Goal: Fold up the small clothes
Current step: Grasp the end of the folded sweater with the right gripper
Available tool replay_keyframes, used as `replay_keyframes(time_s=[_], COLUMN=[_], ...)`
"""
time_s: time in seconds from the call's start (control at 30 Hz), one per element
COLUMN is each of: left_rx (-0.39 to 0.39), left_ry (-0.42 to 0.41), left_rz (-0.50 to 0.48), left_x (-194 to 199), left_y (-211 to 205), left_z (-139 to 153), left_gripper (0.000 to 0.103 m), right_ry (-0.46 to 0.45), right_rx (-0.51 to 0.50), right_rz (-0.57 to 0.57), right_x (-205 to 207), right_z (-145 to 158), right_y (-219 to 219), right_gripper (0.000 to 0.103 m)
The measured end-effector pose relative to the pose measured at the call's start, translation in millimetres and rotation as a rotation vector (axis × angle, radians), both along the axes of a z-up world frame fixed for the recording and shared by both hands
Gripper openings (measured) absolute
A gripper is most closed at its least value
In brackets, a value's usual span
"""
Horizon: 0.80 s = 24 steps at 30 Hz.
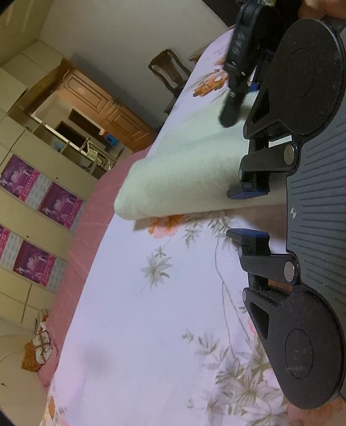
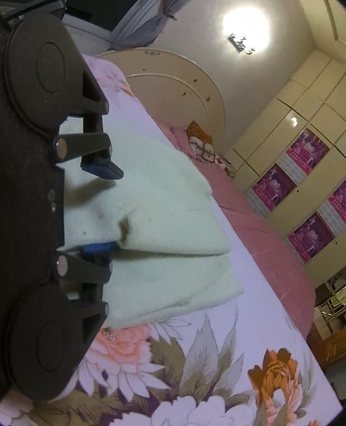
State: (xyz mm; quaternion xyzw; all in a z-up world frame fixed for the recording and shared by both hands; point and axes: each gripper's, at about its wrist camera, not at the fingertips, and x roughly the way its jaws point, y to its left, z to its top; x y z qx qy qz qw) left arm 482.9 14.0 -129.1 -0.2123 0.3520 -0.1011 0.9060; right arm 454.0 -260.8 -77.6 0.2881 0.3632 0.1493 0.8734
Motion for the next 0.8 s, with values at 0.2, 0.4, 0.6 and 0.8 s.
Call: replay_keyframes(time_s=[0.2, 0.4, 0.6, 0.8], left_rx=[0.006, 0.043, 0.167, 0.115], left_ry=[-0.064, -0.103, -0.062, -0.080], left_rz=[0.011, -0.063, -0.098, -0.089], left_x=[-3, -1, 4, 4], left_y=[-2, -25, -48, -32], left_z=[17, 30, 24, 34], left_gripper=[0.023, 0.023, 0.023, 0.023], right_ry=[-0.075, -0.162, -0.027, -0.046], right_rx=[-0.171, -0.273, -0.247, -0.197], right_rz=[0.053, 0.043, 0.023, 0.010], right_x=[-10, -33, -15, -17], right_z=[22, 55, 17, 21], right_y=[21, 15, -13, -21], right_gripper=[0.015, 0.015, 0.015, 0.025])
